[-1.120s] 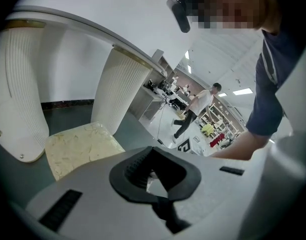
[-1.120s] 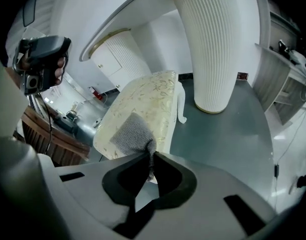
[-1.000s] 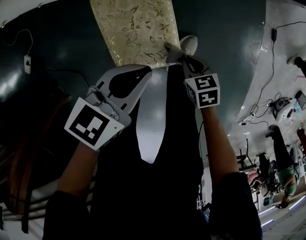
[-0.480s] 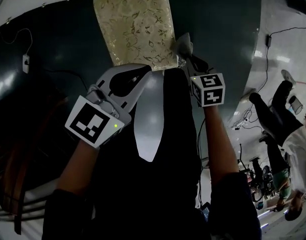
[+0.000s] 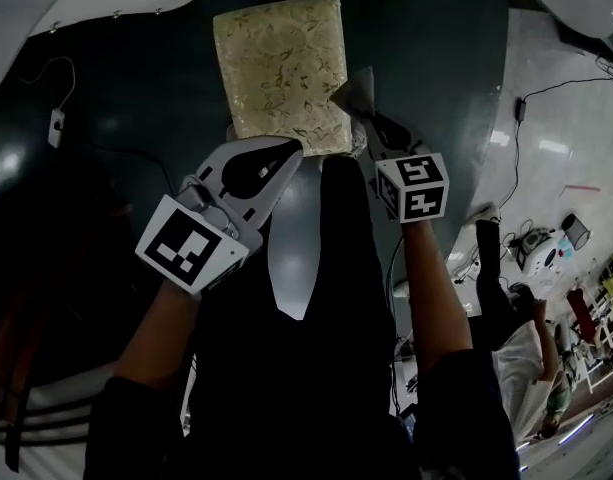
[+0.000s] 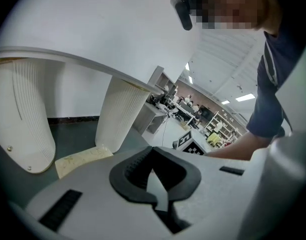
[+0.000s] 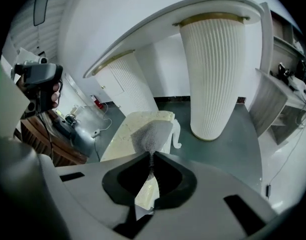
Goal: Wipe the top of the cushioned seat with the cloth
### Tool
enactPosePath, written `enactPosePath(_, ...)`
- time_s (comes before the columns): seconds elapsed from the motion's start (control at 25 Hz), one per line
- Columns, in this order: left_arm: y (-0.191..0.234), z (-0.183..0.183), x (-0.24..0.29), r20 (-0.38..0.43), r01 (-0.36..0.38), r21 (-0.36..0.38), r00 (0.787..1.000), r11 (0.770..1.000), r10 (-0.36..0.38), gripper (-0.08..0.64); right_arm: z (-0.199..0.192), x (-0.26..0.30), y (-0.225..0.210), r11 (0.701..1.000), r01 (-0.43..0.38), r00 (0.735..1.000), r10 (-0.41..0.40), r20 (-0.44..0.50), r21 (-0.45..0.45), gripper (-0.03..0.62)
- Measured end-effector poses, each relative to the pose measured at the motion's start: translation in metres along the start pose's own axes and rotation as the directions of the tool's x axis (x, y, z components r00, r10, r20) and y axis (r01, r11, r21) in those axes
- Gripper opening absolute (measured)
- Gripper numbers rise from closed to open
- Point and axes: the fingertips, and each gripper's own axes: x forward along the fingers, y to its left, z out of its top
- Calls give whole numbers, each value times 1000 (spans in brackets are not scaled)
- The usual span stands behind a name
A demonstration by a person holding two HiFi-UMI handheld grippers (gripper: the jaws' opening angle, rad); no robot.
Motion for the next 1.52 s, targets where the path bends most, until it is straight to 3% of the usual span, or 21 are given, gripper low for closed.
enactPosePath(0.52,-33,116,-74,144,-67,133,988,989,47,8,134,-114,54,997,-40,978,51,204,-59,40)
enactPosePath(0.8,-67,177,-119,231,-88,205,972,975,39,8,201,-183,97,986,-52,957,93,275,-156,40)
enactPosePath(1.04,-99,220,-152,279,-92,251,960,964,19,8,258,-244,128,974,-45,924,125,362,-222,40)
enactPosePath(1.52,-137,269,-226,381,-137,299,925,944,13,8,332,-344,191,937,2,858,178,482,-349,40)
